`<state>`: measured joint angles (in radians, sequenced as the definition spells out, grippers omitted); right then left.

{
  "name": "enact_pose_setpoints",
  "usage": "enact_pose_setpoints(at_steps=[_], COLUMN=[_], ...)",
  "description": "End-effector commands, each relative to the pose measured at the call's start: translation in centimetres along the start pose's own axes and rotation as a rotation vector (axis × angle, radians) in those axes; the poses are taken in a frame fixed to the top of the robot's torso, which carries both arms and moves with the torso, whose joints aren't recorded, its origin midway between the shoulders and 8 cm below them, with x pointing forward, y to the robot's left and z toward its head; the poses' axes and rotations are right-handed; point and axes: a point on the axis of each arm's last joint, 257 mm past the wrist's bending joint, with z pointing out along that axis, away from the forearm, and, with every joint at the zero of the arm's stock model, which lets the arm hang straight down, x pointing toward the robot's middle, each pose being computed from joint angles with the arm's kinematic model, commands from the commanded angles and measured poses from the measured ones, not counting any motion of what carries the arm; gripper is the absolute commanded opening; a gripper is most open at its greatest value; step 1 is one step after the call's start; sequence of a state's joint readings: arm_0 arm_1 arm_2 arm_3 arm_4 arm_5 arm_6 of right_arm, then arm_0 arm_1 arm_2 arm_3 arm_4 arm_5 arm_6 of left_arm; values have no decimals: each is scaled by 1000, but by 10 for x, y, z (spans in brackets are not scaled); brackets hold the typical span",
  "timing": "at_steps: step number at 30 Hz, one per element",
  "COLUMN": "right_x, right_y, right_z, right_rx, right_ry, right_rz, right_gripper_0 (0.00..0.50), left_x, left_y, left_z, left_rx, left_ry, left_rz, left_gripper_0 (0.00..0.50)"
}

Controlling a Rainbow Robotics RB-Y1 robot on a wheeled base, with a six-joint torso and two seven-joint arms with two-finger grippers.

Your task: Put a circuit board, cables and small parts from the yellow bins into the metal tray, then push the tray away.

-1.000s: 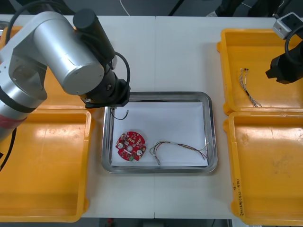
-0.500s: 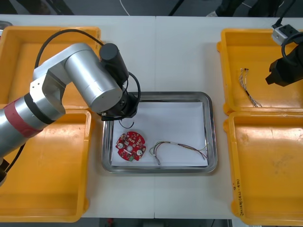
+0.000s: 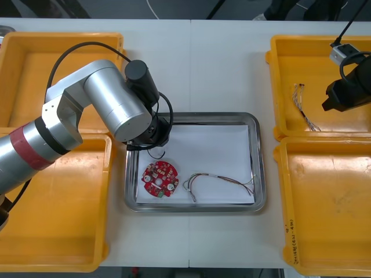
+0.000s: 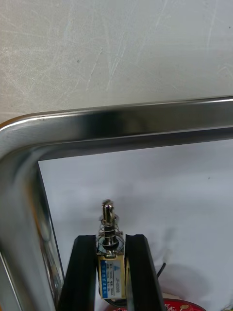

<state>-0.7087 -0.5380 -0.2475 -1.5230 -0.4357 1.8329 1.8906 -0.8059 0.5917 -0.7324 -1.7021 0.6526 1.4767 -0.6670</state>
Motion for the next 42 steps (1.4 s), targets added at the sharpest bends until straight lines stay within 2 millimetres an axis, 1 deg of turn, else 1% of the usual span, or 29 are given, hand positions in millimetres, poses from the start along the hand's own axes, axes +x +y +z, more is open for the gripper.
enact_pose_setpoints(at_steps=[1, 2, 9, 12, 15, 18, 23, 30, 31, 33, 34, 35, 38, 39, 40, 41, 42], right_x=[-30, -30, -34, -36, -36, -35, -34, -33, -33, -34, -34, -32, -32, -31, -31, -31, -30], right_y=[-13, -14, -14, -13, -10, -8, -5, -1, -1, 3, 3, 6, 10, 9, 11, 12, 14], right_z=[-14, -11, 7, 14, 20, 25, 34, 47, 47, 52, 52, 57, 60, 60, 61, 62, 64], right_rx=[58, 60, 82, 101, 101, 94, 84, 69, 69, 63, 63, 60, 62, 64, 64, 63, 63], right_ry=[-68, -70, -67, -64, -59, -59, -54, -54, -54, -54, -54, -47, -44, -42, -41, -39, -35], right_rz=[23, 24, 16, 9, 19, 35, 53, 71, 71, 78, 78, 83, 84, 86, 86, 86, 93], right_gripper_0=[500, 500, 500, 500, 500, 500, 500, 500, 500, 500, 500, 500, 500, 500, 500, 500, 500], left_x=[-3, -3, -2, -5, -9, -13, -21, -41, -41, -53, -53, -61, -72, -73, -78, -79, -87], left_y=[-19, -18, -21, -23, -25, -23, -17, 4, 4, 16, 16, 25, 42, 45, 52, 54, 62], left_z=[-3, -3, -4, -7, -13, -22, -43, -77, -77, -92, -92, -102, -117, -118, -123, -124, -129], left_rx=[28, 25, 33, 39, 51, 48, 40, 17, 17, -4, -4, -11, -32, -36, -49, -50, -53], left_ry=[-19, -18, -17, -24, -32, -36, -44, -53, -53, -63, -63, -71, -84, -82, -85, -85, -90], left_rz=[40, 38, 27, 20, 7, -7, -39, -127, -127, -164, -164, -195, -240, -247, -265, -273, -301], left_gripper_0=[479, 500, 500, 500, 500, 500, 500, 500, 500, 500, 500, 500, 500, 500, 500, 500, 500])
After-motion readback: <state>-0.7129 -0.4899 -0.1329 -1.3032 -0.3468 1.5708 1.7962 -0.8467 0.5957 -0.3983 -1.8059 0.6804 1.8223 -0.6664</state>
